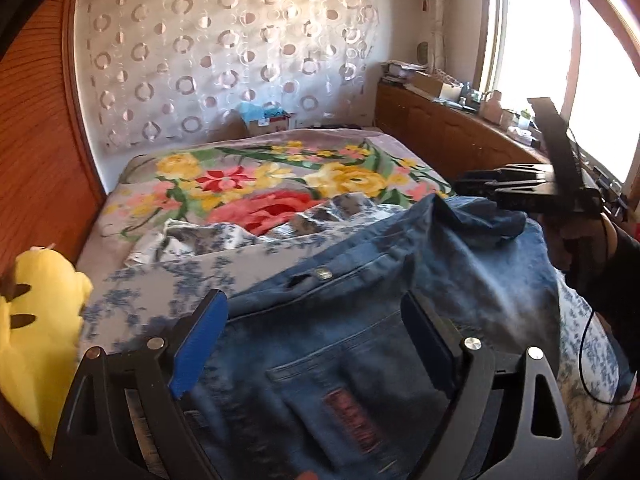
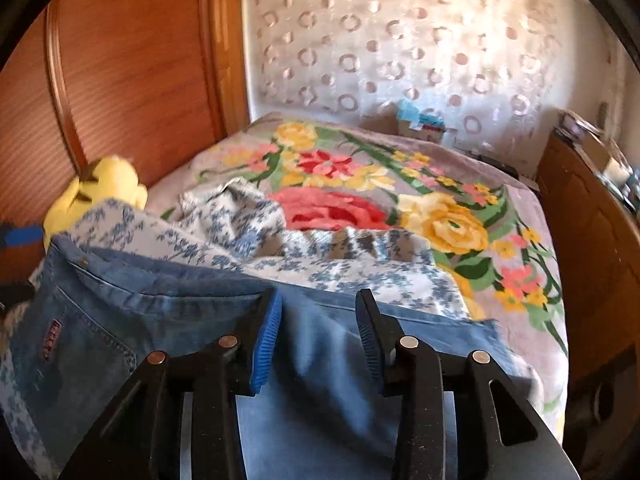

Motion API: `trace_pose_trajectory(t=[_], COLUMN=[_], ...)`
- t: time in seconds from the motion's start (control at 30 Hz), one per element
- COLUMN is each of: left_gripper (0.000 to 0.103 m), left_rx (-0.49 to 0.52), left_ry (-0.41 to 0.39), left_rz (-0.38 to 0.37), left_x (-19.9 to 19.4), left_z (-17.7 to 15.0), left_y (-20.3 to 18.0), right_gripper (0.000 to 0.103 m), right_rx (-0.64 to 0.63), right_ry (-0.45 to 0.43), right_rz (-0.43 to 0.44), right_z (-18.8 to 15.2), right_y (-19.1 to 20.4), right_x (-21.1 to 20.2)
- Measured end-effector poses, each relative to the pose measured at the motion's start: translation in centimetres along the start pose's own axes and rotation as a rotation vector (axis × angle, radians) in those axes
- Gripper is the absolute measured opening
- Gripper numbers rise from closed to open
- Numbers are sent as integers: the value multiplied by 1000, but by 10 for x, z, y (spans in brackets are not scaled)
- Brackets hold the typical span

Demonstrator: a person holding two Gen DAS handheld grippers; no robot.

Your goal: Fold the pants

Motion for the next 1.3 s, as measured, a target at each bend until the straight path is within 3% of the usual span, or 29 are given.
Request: trace_pose_trajectory(t=[0.13,0.33,0.63,0.8,0.83,0.87,0.97,1.3], left_gripper=[89,89,89,89,89,89,89,89], left_rx=[17,49,66,67,68,69,68,54], left_ry=[-5,-8,-18,-13,-12,-11,-10,-7], left_rz=[-21,-35,-29,-34,-34,-35,-37,-40], left_x=[7,14,16,16,16,16,16,16], left_z=[0,-4,-9,-12,-12,-12,-12,-14], left_y=[-21,-42,-43,-45,-45,-46,-47,-46], right_gripper=[44,44,44,44,35,18,5,2], right_rx=[30,61,89,80,74,65,62,84], right_ry=[-27,24,132,160,156,151,124,83], right_rz=[-56,-134,-104,-96,-96,-96,-87,-171], right_z=[-20,-64,-104,-92,-90,-85,-61,-19], right_y=[-26,-59,-54,-53,-54,-55,-61,-82], right_x=[-27,-45,-38,-22,-21,-18,-23,12])
Point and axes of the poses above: each gripper's, at about its wrist camera, not at the fingertips, and x roughly the way its jaws point, y to its left, z to its top, the point moved 6 cm from there along x, roughly the way its jaws point, and after that the axes turned 2 degrees about x, right-handed, at the moved point
